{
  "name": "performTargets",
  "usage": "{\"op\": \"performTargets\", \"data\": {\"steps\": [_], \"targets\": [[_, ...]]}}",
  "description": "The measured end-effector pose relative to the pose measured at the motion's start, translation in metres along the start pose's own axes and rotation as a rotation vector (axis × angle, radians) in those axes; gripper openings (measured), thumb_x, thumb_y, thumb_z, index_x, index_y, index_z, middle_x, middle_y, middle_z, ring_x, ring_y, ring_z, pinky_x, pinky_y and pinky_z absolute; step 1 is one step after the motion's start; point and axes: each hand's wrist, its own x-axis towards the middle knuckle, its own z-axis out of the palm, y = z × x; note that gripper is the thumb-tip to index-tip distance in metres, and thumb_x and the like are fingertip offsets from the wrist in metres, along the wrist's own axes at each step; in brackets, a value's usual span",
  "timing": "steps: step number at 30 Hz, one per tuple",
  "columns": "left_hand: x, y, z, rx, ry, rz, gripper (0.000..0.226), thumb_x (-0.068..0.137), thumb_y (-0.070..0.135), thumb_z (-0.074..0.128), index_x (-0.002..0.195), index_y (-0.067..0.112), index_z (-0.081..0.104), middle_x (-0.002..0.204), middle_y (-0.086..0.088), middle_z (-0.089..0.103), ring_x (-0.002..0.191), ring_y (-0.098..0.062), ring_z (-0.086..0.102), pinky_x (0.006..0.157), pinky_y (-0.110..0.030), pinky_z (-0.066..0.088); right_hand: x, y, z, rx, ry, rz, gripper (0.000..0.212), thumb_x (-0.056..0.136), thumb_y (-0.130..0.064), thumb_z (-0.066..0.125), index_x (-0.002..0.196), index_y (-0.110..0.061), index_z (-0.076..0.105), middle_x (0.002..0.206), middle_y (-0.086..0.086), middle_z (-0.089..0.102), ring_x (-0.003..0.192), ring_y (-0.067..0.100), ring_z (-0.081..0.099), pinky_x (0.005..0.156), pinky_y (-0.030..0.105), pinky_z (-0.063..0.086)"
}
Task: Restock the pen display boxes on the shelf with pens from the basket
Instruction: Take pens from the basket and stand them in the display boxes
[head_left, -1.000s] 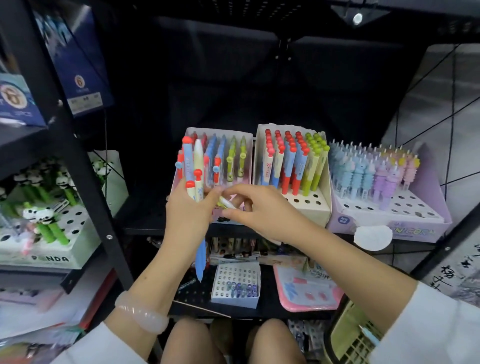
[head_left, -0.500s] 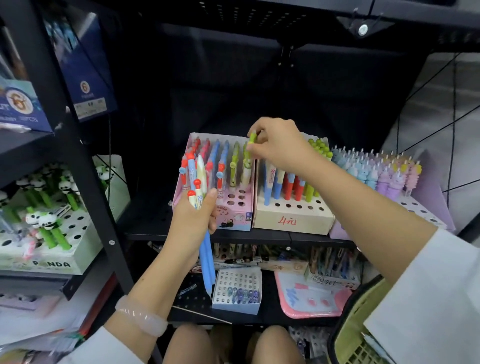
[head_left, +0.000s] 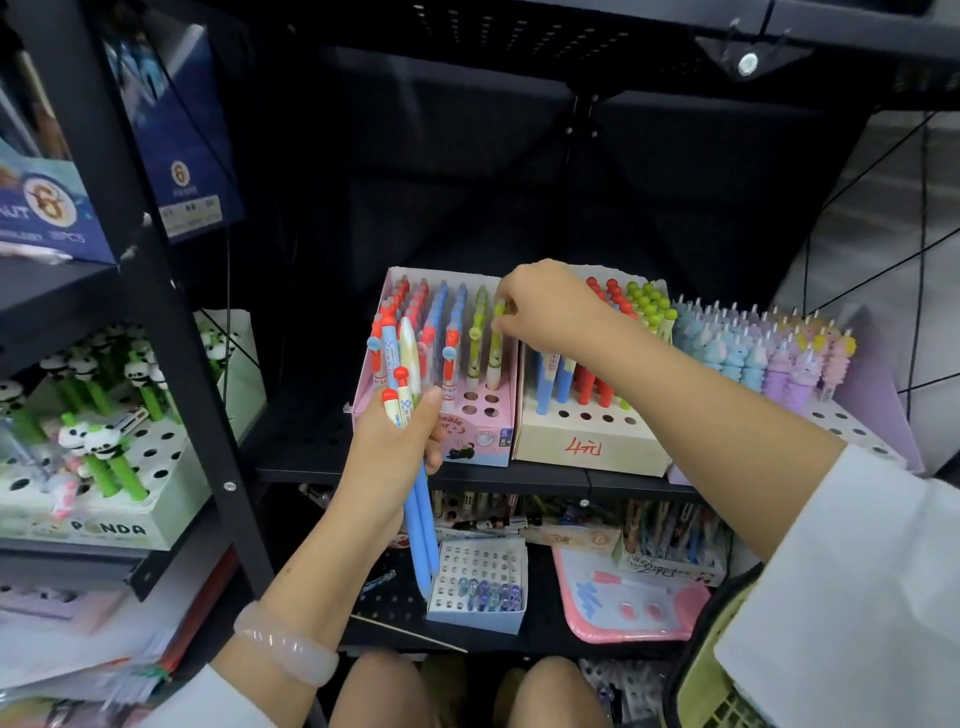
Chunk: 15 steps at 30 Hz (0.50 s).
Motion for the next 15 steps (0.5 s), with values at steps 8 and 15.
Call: {"op": "performTargets", "data": {"steps": [8,15], "targets": [[-0.004,0.002,0.000,-0.026,-0.041,-0.039,0.014,0.093,0.024,0.055,0.083,0.015,0.058,0.057,0.004,0.060,0.045,-0.009,0.049,0.049,-0.021,0.046,-0.004,-0.001,0.014,-0.480,0.034,-0.069,0.038,0.096,-0.036,0.044,0.116,-0.006,0.057,0.119,0.012,0.052,0.113,0.029,0.046,0.098,0.040,0.029],[-0.008,0.005,0.015,-0.026,-0.134,-0.046,0.019,0.096,0.020,0.049,0.082,0.011,0.058,0.056,0.003,0.062,0.046,-0.010,0.051,0.048,-0.021,0.044,-0.033,-0.029,0.019,0.595,0.005,-0.065,0.022,0.091,-0.038,0.056,0.083,-0.018,0.062,0.065,-0.006,0.051,0.058,0.005,0.045,0.055,0.015,0.037]]}}
